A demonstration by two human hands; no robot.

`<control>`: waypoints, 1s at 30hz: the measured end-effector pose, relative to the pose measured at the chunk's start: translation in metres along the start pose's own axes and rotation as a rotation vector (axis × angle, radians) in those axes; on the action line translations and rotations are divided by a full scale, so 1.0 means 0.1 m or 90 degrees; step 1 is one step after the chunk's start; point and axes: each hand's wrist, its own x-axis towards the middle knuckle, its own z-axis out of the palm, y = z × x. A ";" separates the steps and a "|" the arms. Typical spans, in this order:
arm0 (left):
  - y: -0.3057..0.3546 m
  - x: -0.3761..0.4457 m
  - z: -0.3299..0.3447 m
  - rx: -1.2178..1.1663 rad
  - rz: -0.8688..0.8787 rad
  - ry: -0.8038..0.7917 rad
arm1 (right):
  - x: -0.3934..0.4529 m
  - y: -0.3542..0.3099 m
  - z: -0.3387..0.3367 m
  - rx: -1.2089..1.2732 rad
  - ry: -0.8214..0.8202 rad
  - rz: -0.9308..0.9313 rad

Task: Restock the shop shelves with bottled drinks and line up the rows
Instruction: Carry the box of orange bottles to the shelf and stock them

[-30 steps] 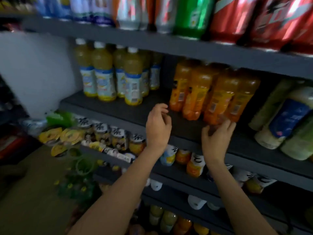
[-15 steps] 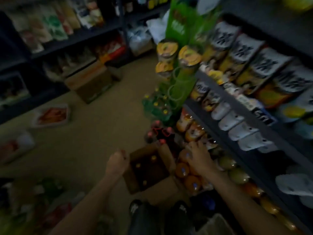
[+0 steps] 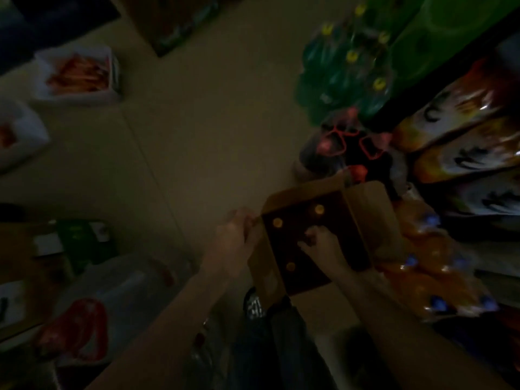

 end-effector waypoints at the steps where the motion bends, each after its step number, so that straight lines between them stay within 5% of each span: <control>1: -0.15 0.09 0.10 -0.025 0.002 0.000 | 0.23 0.01 0.17 -0.023 -0.019 -0.024; 5: -0.60 0.28 0.43 -0.072 0.044 0.000 | 1.04 0.05 0.85 -0.177 -0.077 -0.091; 8: -0.80 0.32 0.50 -0.075 0.051 0.049 | 1.26 0.18 1.12 -0.258 -0.010 -0.113; 15: -0.49 0.22 0.41 0.095 0.092 -0.023 | 0.56 0.10 0.45 -0.113 0.100 -0.061; 20: -0.06 0.26 0.46 0.163 0.176 -0.223 | -0.32 -0.41 -0.42 -0.024 0.175 -0.296; 24: 0.20 0.27 0.55 -0.140 0.088 -0.204 | -0.58 -0.64 -0.92 0.120 0.217 -0.482; 27: 0.14 0.32 0.53 -0.158 -0.016 -0.076 | -0.26 -0.36 -0.91 0.428 0.148 -0.340; 30: -0.06 0.40 0.51 -0.186 -0.082 -0.007 | 0.35 0.20 -0.46 0.117 0.184 -0.168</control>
